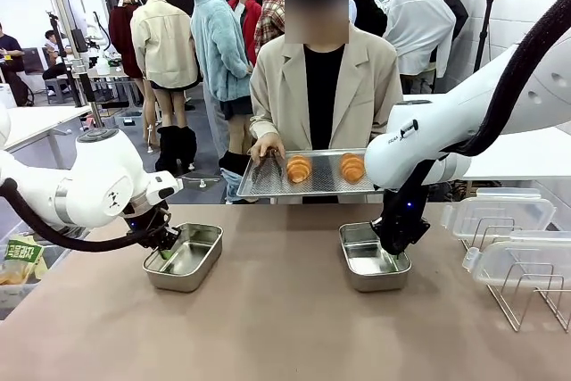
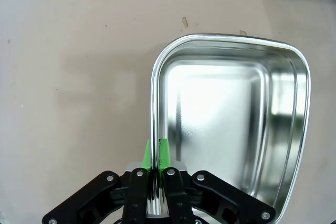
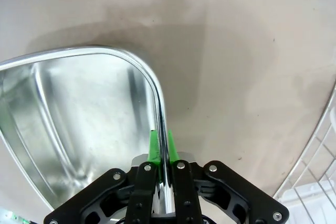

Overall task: Place the bread in airtight containers.
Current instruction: Once an object is inside an Airtight Container , place the container in the center of the table.

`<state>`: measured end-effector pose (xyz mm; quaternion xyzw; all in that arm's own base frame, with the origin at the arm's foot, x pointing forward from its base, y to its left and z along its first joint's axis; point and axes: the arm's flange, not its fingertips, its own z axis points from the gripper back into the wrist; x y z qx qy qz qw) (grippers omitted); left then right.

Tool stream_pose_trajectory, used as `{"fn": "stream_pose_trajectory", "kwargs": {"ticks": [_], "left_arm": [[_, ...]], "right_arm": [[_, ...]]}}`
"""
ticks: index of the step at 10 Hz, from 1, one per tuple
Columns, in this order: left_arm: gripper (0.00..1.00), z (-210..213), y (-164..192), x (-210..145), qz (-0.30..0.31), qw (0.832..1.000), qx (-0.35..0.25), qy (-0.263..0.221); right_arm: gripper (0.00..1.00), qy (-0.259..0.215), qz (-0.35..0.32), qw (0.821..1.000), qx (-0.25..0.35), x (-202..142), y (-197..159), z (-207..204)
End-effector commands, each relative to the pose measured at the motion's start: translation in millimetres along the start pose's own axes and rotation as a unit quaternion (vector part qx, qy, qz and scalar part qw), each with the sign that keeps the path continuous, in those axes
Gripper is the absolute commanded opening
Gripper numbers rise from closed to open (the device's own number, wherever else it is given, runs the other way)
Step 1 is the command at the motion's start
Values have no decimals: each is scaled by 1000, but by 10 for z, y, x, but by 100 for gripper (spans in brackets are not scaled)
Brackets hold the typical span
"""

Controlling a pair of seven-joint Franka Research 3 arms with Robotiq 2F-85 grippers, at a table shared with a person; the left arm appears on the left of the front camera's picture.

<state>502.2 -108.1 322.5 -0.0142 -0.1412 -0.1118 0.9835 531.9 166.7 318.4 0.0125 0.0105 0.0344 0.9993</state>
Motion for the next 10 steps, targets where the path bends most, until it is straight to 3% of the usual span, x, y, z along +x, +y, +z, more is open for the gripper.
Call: {"fn": "stream_pose_trajectory", "kwargs": {"ticks": [1,5,7,8,10], "left_arm": [[0,479,-348,-54,3,999,33,-24],[0,1298,-605,-42,24,996,19,-80],[0,1337,-613,21,54,995,-7,-79],[0,1393,-603,-22,16,996,18,-85],[0,1393,-603,-22,16,996,18,-85]], "right_arm": [[0,-21,12,1000,16,-113,-45,278],[0,-32,-29,998,36,-44,64,983],[0,-17,-7,999,39,74,124,1163],[0,-44,-20,999,26,-77,47,1063],[0,-44,-20,999,26,-77,47,1063]]}}
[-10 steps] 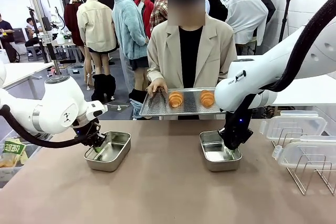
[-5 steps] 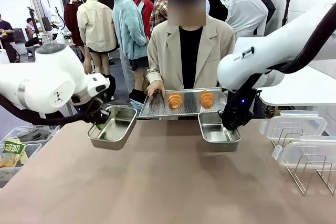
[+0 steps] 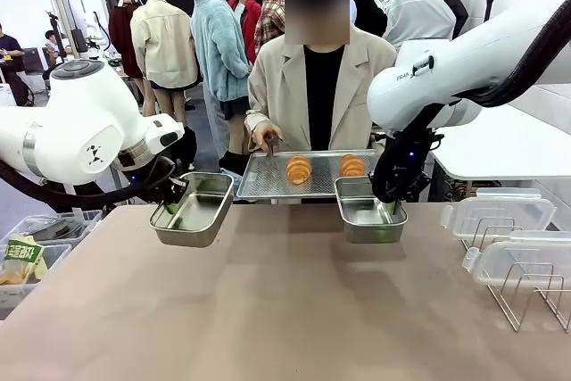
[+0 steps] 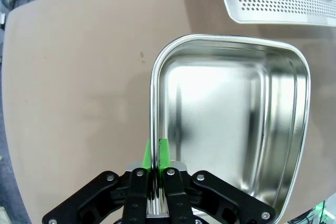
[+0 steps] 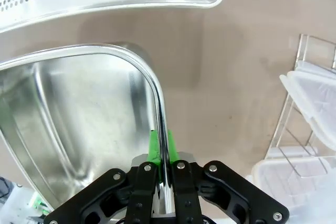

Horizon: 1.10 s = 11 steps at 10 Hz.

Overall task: Place the bread in airtight containers.
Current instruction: Once an object is inside an Airtight Container , place the container in the center of the table.

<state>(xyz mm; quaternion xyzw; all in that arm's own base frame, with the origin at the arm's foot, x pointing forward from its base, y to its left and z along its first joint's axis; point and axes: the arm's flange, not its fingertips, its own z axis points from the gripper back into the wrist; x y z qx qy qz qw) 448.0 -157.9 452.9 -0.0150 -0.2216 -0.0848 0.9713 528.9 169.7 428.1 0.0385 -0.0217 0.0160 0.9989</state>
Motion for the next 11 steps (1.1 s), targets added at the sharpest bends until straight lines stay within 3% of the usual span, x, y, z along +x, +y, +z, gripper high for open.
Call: {"fn": "stream_pose_trajectory", "kwargs": {"ticks": [1,11], "left_arm": [[0,21,-2,14,-8,1000,6,-4],[0,21,-2,14,-8,1000,6,-4]], "right_arm": [[0,-10,-2,1000,2,-29,-17,-29],[0,-10,-2,1000,2,-29,-17,-29]]}}
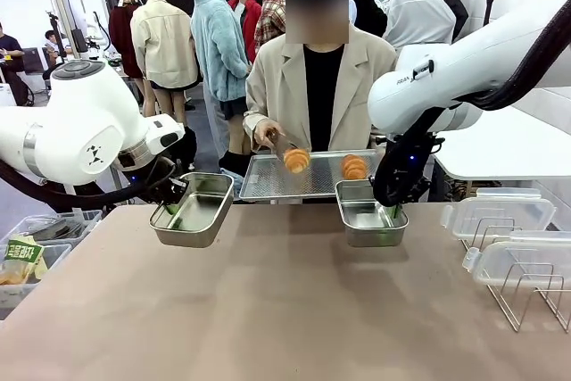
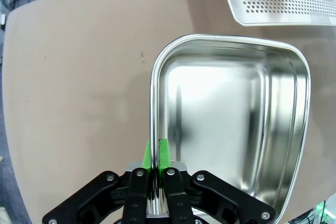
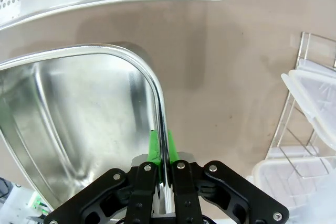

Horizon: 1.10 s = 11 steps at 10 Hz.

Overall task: Place the bread in airtight containers.
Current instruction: Once an object is inside an Airtight Container , place the container in the center of the table.

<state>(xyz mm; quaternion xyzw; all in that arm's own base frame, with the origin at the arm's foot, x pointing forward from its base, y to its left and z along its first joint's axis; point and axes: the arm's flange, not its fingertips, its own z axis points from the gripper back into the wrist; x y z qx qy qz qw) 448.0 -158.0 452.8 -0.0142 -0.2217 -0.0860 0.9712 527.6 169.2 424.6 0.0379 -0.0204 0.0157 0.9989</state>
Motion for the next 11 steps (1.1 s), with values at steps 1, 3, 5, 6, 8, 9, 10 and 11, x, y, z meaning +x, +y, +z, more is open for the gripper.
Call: {"fn": "stream_pose_trajectory", "kwargs": {"ticks": [1,3,5,6,8,9,10,11], "left_arm": [[0,21,-1,15,-7,1000,5,-4],[0,21,-1,15,-7,1000,5,-4],[0,21,-1,15,-7,1000,5,-4],[0,21,-1,15,-7,1000,5,-4],[0,21,-1,15,-7,1000,5,-4],[0,21,-1,15,-7,1000,5,-4],[0,21,-1,15,-7,1000,5,-4],[0,21,-1,15,-7,1000,5,-4]], "right_arm": [[0,-12,-2,1000,2,-15,-10,5],[0,-12,-2,1000,2,-15,-10,5],[0,-12,-2,1000,2,-15,-10,5],[0,-12,-2,1000,2,-15,-10,5],[0,-12,-2,1000,2,-15,-10,5],[0,-12,-2,1000,2,-15,-10,5],[0,-12,-2,1000,2,-15,-10,5],[0,-12,-2,1000,2,-15,-10,5]]}}
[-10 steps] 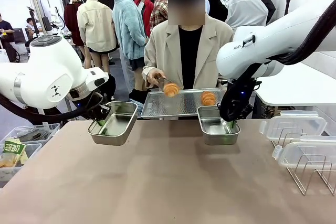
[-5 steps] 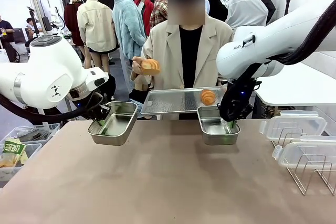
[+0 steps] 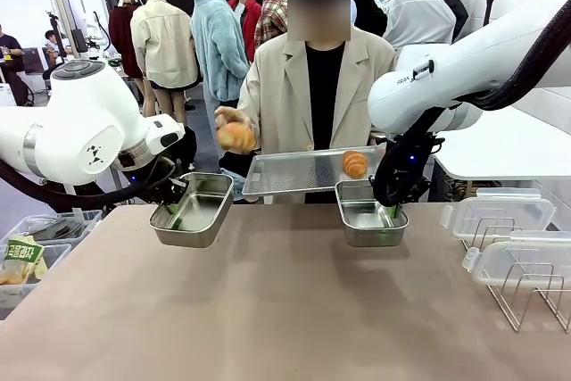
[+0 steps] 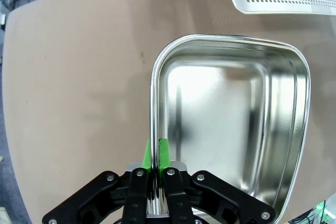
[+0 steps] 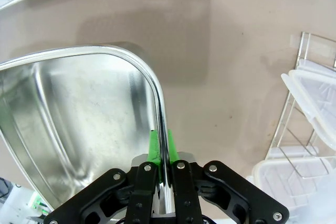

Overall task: Place the bread in airtight containers.
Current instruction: Once an object is inside an Airtight Container , place the container in the center of the table.

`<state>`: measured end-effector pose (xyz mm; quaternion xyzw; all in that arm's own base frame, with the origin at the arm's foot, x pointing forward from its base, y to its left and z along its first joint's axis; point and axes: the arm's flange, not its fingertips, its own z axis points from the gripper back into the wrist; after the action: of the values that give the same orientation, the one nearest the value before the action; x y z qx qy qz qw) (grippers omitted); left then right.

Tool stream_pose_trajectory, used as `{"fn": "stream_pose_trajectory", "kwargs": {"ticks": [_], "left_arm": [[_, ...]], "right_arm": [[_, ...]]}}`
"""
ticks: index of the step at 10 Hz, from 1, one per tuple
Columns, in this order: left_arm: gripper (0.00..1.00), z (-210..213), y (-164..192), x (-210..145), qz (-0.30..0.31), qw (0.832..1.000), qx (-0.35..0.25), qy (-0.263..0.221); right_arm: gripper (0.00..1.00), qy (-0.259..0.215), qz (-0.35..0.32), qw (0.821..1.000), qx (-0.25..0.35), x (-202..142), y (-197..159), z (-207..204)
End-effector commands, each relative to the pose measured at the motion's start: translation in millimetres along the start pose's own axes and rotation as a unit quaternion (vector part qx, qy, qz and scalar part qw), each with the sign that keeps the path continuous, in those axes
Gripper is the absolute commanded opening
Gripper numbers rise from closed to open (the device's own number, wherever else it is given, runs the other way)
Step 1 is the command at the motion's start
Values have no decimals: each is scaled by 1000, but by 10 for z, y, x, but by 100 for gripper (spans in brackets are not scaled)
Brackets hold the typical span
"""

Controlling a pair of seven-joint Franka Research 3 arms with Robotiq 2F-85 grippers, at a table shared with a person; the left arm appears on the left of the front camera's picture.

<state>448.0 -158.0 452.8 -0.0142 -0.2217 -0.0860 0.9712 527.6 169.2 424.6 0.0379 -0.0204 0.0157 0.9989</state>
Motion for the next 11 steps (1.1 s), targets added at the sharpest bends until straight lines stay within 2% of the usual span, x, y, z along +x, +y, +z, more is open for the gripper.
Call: {"fn": "stream_pose_trajectory", "kwargs": {"ticks": [1,11], "left_arm": [[0,21,-1,15,-7,1000,5,-4],[0,21,-1,15,-7,1000,5,-4]], "right_arm": [[0,-12,-2,1000,2,-15,-10,4],[0,-12,-2,1000,2,-15,-10,4]]}}
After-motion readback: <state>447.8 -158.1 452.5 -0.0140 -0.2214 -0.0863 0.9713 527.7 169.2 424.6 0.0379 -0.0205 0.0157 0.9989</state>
